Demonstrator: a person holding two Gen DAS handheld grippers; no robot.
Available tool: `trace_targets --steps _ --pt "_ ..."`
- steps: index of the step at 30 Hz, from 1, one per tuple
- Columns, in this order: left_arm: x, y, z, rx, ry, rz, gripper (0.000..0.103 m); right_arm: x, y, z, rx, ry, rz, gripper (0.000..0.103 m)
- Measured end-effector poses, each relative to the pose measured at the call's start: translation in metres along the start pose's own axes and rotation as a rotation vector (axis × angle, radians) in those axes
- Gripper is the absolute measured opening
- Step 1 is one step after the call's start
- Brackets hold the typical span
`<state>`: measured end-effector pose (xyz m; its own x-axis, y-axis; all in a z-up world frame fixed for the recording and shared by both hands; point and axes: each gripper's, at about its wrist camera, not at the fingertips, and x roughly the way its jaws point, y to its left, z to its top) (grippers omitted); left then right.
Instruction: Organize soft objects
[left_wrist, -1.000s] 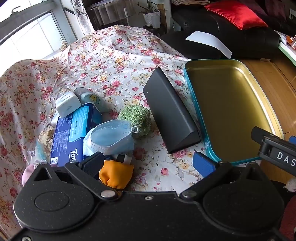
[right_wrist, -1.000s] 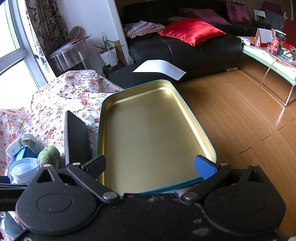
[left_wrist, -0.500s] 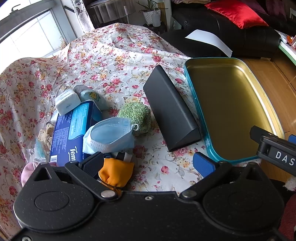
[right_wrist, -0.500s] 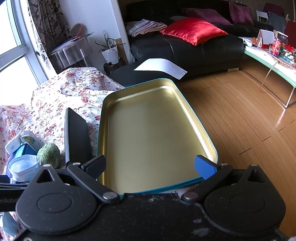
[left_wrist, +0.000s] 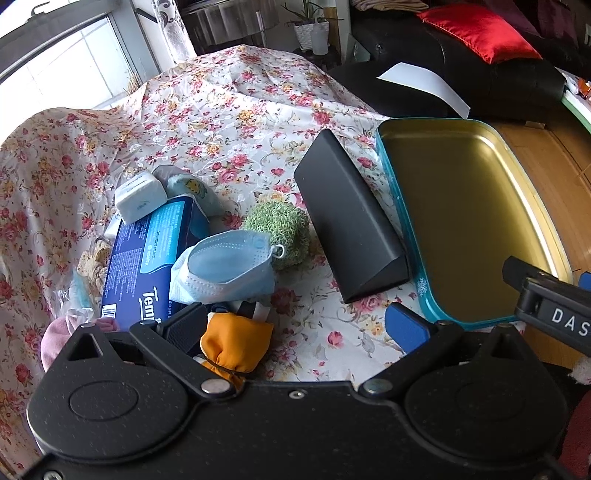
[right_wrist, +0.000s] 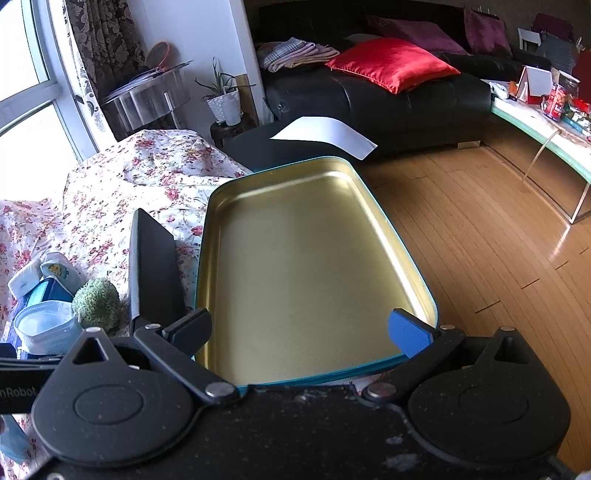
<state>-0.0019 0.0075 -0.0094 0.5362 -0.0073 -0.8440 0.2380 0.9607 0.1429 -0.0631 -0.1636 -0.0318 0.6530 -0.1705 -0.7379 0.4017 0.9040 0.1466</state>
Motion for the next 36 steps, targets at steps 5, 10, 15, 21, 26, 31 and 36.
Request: trace_targets --steps 5,10,15,21,26,31,36 --pt "-0.003 -0.008 -0.002 0.029 -0.004 0.004 0.099 -0.001 -0.001 -0.001 0.002 -0.012 0.001 0.102" --pt "-0.004 -0.013 -0.005 0.049 0.000 -0.002 0.099 -0.003 0.000 -0.002 -0.004 -0.019 0.003 0.103" --pt "-0.003 -0.016 -0.006 0.056 0.004 0.000 0.099 -0.003 0.000 -0.002 -0.008 -0.022 0.004 0.103" --pt "-0.002 -0.018 -0.007 0.058 0.003 0.014 0.099 -0.003 0.001 -0.003 -0.008 -0.021 0.005 0.103" --pt "-0.002 -0.017 -0.008 0.056 0.005 0.018 0.099 -0.003 0.002 -0.003 -0.014 -0.019 0.003 0.103" --pt "-0.001 -0.017 -0.009 0.058 0.010 0.019 0.099 -0.003 0.003 -0.003 -0.022 -0.019 -0.002 0.103" --pt "-0.002 -0.018 -0.010 0.054 0.011 0.016 0.099 -0.003 0.003 -0.003 -0.020 -0.020 0.001 0.103"
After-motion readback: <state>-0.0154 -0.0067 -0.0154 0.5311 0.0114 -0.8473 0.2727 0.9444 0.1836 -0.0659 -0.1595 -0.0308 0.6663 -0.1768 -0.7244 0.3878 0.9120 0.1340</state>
